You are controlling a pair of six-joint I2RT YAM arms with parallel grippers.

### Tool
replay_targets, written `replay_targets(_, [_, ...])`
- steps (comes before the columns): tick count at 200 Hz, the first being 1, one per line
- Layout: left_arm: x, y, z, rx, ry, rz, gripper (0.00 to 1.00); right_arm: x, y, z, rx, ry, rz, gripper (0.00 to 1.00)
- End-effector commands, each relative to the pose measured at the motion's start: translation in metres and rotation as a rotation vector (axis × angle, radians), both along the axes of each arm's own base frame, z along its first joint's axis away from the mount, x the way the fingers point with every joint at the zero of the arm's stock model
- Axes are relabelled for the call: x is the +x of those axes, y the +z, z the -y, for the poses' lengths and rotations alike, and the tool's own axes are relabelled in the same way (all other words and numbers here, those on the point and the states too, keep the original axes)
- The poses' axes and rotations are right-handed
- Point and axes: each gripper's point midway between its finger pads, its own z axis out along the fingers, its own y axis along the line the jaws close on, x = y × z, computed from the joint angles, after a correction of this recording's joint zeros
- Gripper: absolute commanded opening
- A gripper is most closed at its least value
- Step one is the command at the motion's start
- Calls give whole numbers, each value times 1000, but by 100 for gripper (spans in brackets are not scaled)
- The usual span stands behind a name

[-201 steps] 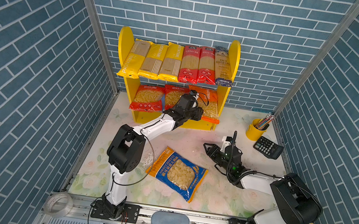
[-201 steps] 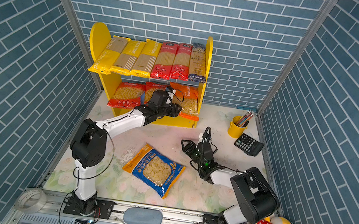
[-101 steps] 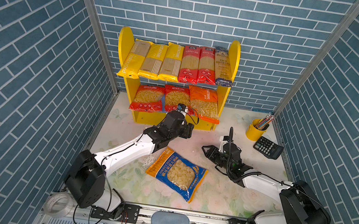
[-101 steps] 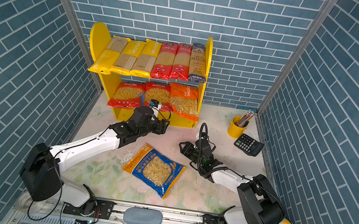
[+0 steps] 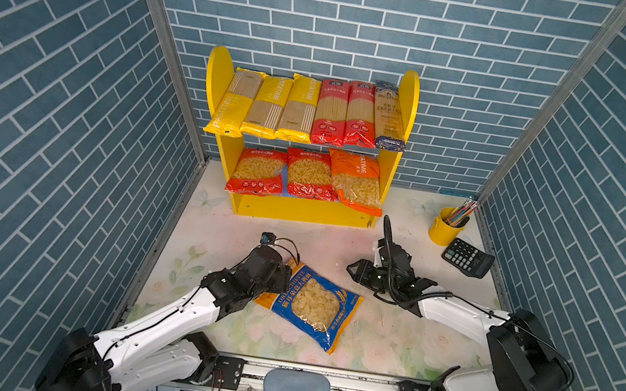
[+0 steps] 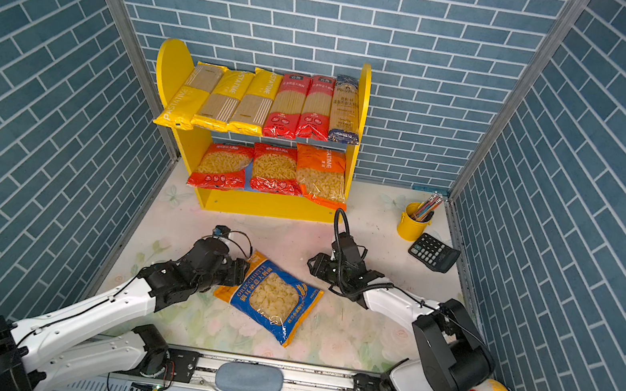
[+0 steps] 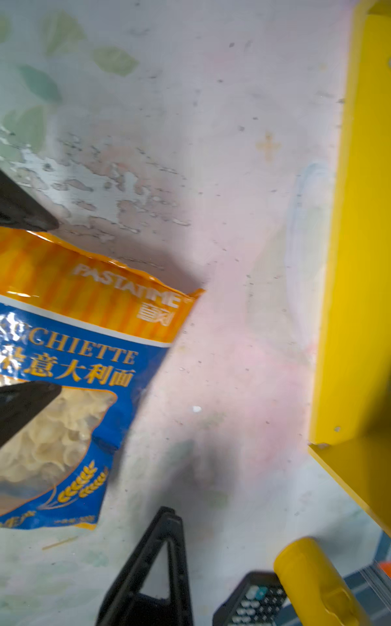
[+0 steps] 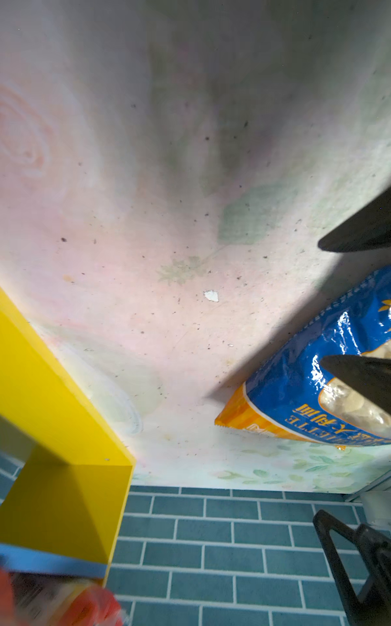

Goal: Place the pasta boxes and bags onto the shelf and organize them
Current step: 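Lower both grippers onto the blue orecchiette bag on the table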

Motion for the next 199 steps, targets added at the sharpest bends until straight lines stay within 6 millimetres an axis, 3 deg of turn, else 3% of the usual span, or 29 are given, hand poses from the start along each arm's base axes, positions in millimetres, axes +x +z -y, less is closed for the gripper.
replay_targets(1, [-28, -23, -3, -18, -1, -138, 71, -3, -6, -12, -42, 69, -41, 51])
replay_targets(33, [-47, -32, 1, -15, -1, -176, 71, -2, -16, -19, -57, 65, -58, 51])
replay_targets(105, [-77, -75, 19, -13, -27, -245, 71, -15, -35, -29, -57, 63, -104, 51])
replay_targets(132, [-71, -73, 29, -29, -41, -236, 71, -23, -41, -32, -39, 64, -123, 51])
replay_targets(163, [-57, -68, 55, -87, -105, -223, 71, -40, -40, -29, 3, 70, -159, 51])
replay_targets(184, [-35, -57, 66, -95, -137, -200, 71, -52, -34, -20, 31, 65, -173, 51])
replay_targets(199, [-9, -45, 64, -70, -120, -143, 71, -62, -31, -13, 42, 52, -183, 51])
